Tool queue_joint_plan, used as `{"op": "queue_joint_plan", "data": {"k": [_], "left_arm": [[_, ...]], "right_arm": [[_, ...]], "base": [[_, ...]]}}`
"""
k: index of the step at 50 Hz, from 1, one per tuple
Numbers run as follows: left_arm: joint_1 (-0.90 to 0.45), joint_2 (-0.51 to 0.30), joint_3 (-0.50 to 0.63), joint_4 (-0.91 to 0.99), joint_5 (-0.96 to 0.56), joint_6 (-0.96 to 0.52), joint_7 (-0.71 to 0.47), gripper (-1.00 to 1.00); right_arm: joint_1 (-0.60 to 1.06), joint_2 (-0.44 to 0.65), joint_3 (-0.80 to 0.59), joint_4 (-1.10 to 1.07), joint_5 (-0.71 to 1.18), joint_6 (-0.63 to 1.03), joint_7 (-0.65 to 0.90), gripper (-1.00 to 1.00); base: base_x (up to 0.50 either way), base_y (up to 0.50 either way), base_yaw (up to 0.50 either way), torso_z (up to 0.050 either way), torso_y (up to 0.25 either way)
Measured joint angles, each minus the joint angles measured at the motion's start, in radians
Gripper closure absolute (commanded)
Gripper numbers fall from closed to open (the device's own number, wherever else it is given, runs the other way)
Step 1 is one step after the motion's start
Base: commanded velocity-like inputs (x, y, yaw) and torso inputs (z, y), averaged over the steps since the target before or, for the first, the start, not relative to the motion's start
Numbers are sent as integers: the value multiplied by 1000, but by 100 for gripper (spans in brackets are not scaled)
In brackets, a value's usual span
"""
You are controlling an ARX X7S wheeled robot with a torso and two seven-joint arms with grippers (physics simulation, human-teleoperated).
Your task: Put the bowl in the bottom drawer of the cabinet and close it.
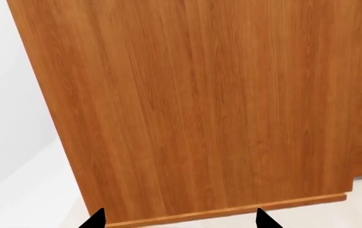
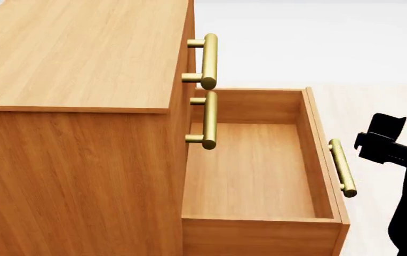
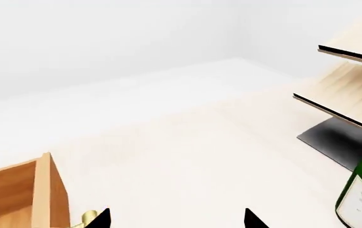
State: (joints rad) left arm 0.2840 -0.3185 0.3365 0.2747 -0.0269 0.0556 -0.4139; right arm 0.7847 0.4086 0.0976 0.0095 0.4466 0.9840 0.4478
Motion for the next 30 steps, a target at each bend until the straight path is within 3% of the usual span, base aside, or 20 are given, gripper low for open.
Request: {"op": "queue_joint_plan", "data": {"k": [30], "left_arm": [[-32,14,21,-72,5,39,-10,-100]], "right_arm": [[-5,35,142,156,-79,-175,107,-100]], "base": [[0,0,0,0,0]]}}
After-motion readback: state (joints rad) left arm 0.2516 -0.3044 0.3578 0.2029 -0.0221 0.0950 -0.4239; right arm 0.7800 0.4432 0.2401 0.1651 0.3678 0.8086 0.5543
